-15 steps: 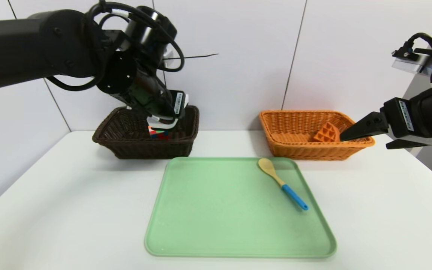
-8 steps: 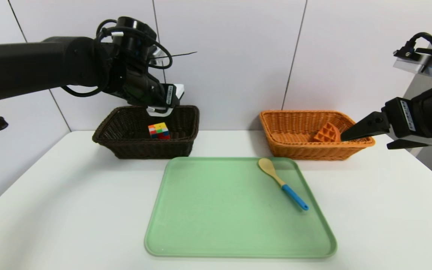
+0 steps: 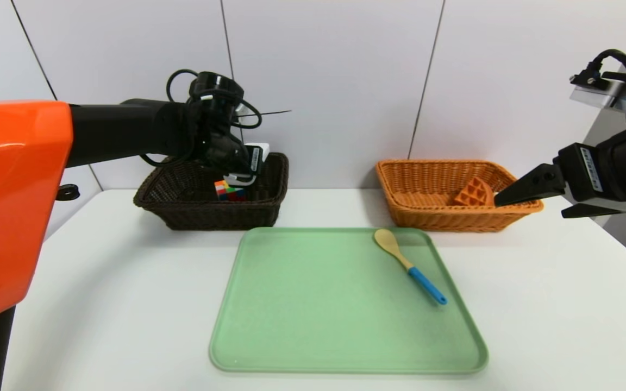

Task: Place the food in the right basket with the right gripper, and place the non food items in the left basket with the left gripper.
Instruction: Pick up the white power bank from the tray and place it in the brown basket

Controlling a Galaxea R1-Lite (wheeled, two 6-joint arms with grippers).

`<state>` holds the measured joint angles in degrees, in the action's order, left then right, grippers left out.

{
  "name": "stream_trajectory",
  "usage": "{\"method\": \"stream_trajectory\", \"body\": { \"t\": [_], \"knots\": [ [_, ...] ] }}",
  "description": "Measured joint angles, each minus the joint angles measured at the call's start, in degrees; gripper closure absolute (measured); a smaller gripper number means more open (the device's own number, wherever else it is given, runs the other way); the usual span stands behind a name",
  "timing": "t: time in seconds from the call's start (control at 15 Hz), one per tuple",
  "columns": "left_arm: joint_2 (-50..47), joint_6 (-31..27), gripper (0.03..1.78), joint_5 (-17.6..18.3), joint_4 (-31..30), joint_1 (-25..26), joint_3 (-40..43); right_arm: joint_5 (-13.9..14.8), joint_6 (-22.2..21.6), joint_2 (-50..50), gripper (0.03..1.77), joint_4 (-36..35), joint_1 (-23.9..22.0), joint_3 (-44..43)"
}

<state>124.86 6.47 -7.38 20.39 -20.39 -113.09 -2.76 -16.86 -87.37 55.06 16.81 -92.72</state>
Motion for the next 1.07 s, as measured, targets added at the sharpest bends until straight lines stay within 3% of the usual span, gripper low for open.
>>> {"method": "stream_trajectory", "body": {
  "t": [0.33, 0.67, 1.07],
  "knots": [
    [1.69, 0.09, 0.79, -0.01, -0.3, -0.02, -0.05, -0.02, 0.0, 0.02, 0.1, -0.05, -0.37, 0.39],
    [2.4, 0.02, 0.48, 0.05, -1.19, -0.18, -0.05, 0.0, 0.0, 0.0, 0.1, -0.07, -0.39, 0.39],
    [-1.78, 0.05, 0.28, 0.0, -0.63, -0.33, -0.24, -0.02, -0.02, 0.02, 0.1, -0.07, -0.44, 0.37]
  ]
}}
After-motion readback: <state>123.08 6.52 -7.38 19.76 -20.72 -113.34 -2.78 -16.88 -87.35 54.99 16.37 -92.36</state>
